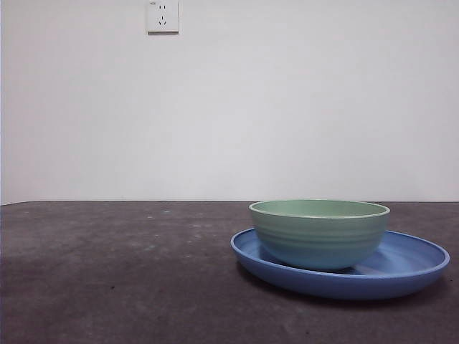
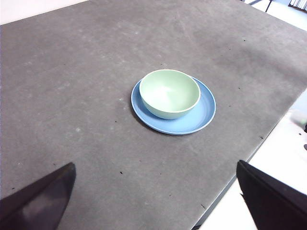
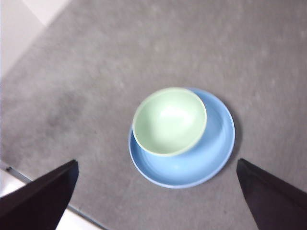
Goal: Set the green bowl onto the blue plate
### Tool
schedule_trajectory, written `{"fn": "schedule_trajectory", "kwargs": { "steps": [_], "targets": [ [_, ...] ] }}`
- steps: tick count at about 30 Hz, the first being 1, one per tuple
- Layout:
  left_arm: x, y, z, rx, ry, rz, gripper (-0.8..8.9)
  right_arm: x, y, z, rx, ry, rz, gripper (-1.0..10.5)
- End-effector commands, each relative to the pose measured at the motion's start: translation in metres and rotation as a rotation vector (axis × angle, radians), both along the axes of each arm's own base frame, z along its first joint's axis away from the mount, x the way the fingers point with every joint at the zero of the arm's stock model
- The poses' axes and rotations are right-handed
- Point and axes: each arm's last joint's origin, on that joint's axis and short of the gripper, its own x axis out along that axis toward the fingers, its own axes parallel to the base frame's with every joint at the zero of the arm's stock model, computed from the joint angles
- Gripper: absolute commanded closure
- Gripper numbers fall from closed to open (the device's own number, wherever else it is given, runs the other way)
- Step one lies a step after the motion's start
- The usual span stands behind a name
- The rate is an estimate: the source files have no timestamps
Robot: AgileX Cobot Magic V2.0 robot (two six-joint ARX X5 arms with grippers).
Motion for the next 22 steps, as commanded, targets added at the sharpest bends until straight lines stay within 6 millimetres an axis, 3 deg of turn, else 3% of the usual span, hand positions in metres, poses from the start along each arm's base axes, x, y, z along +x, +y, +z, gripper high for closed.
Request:
{"fn": "schedule_trajectory", "kwargs": {
  "steps": [1, 7, 14, 22],
  "targets": [
    [-0.001, 0.0, 0.004, -0.016, -0.012, -0.007, 1.76, 0.018, 0.004, 0.0, -0.026, 0.038, 0.014, 3.6],
    [-0.001, 0.0, 0.004, -0.016, -0.012, -0.007, 1.75, 0.078, 0.009, -0.028, -0.118, 0.22, 0.043, 3.6],
    [-0.001, 0.0, 0.004, -0.016, -0.013, -0.007, 1.76, 0.148, 0.003, -0.076, -0.091, 0.413, 0.054, 3.6],
    [-0.001, 0.0, 0.004, -0.016, -0.013, -0.007, 1.76, 0.192, -0.014, -0.117, -0.075, 0.49, -0.014, 3.8]
  ]
}}
